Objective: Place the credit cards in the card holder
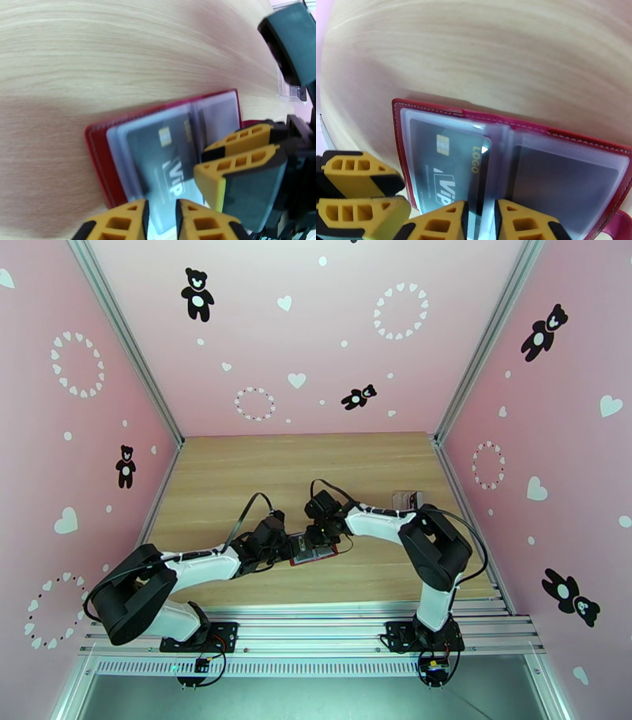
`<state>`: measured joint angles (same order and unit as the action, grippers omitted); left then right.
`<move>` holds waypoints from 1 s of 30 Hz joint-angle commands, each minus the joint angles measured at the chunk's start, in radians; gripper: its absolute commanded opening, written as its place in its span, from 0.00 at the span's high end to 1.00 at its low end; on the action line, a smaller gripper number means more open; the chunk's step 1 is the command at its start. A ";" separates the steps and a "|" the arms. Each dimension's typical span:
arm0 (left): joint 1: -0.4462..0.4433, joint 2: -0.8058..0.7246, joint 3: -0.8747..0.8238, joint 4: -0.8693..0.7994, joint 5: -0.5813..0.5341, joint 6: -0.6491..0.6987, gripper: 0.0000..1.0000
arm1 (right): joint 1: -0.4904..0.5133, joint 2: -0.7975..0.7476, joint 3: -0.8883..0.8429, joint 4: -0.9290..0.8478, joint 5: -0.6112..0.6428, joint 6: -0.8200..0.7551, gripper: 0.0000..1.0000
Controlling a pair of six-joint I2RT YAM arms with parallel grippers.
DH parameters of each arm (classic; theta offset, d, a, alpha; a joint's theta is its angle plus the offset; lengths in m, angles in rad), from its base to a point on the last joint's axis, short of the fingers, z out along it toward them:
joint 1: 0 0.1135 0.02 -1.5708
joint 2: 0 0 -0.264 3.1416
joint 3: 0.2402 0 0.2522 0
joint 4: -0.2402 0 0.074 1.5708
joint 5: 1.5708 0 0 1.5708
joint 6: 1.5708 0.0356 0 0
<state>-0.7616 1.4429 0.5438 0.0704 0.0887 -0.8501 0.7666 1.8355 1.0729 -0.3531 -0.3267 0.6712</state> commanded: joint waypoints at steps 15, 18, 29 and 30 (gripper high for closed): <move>0.011 -0.019 -0.035 -0.040 -0.057 0.009 0.74 | 0.007 -0.001 0.071 -0.066 -0.018 -0.011 0.76; 0.012 0.004 -0.034 -0.026 -0.055 0.006 0.75 | 0.007 0.013 0.070 -0.066 -0.022 -0.014 0.76; 0.024 0.032 -0.016 -0.015 -0.047 0.013 0.76 | 0.008 0.025 0.011 -0.019 -0.042 0.004 0.76; 0.024 0.035 -0.014 -0.013 -0.046 0.013 0.76 | 0.008 0.020 0.002 -0.011 -0.045 0.008 0.76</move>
<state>-0.7464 1.4555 0.5186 0.0437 0.0441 -0.8501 0.7666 1.8378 1.1065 -0.3801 -0.3462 0.6716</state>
